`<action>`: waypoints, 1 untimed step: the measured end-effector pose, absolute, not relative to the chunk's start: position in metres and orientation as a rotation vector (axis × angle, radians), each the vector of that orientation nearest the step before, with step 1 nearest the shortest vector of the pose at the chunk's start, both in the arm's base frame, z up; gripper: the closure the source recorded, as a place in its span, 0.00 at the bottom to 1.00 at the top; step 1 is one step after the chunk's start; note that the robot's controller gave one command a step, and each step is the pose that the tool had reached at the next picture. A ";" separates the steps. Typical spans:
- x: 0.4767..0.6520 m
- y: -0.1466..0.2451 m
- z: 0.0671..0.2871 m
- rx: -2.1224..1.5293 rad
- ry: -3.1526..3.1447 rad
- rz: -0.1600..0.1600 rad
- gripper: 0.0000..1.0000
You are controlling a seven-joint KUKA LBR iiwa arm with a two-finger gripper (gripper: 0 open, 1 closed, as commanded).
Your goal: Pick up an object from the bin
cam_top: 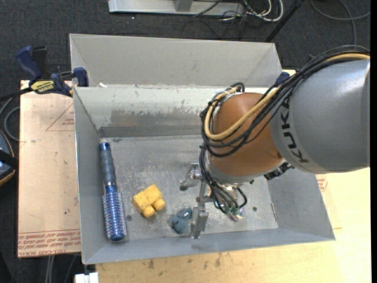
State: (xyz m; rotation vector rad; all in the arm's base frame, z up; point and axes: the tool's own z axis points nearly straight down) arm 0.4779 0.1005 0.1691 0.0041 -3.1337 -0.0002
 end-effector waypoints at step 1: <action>0.493 0.077 0.076 0.130 -3.155 -0.007 0.00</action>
Offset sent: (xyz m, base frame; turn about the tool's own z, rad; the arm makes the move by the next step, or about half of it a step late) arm 0.0099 -0.0245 -0.0960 -0.0837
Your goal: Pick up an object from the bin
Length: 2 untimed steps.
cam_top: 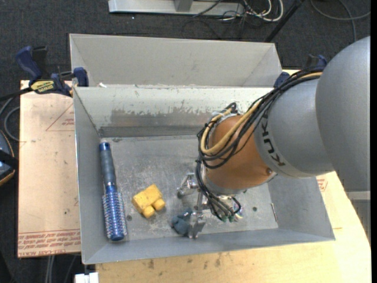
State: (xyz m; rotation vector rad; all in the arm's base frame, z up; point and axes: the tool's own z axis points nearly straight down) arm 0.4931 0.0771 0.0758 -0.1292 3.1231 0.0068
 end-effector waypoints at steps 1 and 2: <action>0.491 0.077 0.076 -0.131 3.128 0.005 1.00; 0.486 0.083 0.206 -0.079 3.132 0.004 1.00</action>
Offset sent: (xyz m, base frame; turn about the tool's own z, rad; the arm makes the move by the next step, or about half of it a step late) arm 0.0000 0.0000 0.0000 0.0000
